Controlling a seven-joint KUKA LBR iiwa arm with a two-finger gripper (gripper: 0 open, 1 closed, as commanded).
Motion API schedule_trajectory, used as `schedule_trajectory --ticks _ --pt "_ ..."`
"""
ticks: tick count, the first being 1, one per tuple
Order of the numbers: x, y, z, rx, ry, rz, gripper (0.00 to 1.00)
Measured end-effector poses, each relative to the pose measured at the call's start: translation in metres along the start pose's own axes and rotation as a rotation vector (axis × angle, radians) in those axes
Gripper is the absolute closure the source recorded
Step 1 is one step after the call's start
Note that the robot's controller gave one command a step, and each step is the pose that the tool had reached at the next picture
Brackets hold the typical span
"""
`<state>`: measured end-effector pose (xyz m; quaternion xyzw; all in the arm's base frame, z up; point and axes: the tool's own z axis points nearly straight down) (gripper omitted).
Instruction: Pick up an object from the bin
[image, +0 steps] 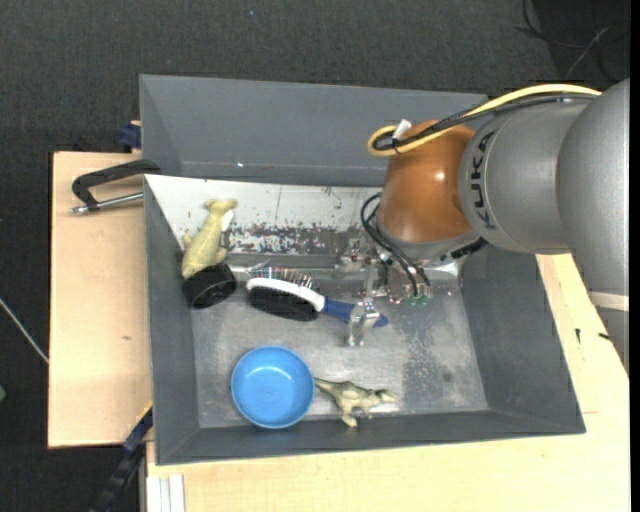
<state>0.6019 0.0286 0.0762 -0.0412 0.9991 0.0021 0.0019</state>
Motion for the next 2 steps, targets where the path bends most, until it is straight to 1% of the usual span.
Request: schedule_trajectory --ticks 1,2 --pt "0.000 -0.004 -0.003 0.003 -0.001 0.006 1.00" --pt "0.005 0.004 -0.143 0.003 -0.010 0.029 1.00"
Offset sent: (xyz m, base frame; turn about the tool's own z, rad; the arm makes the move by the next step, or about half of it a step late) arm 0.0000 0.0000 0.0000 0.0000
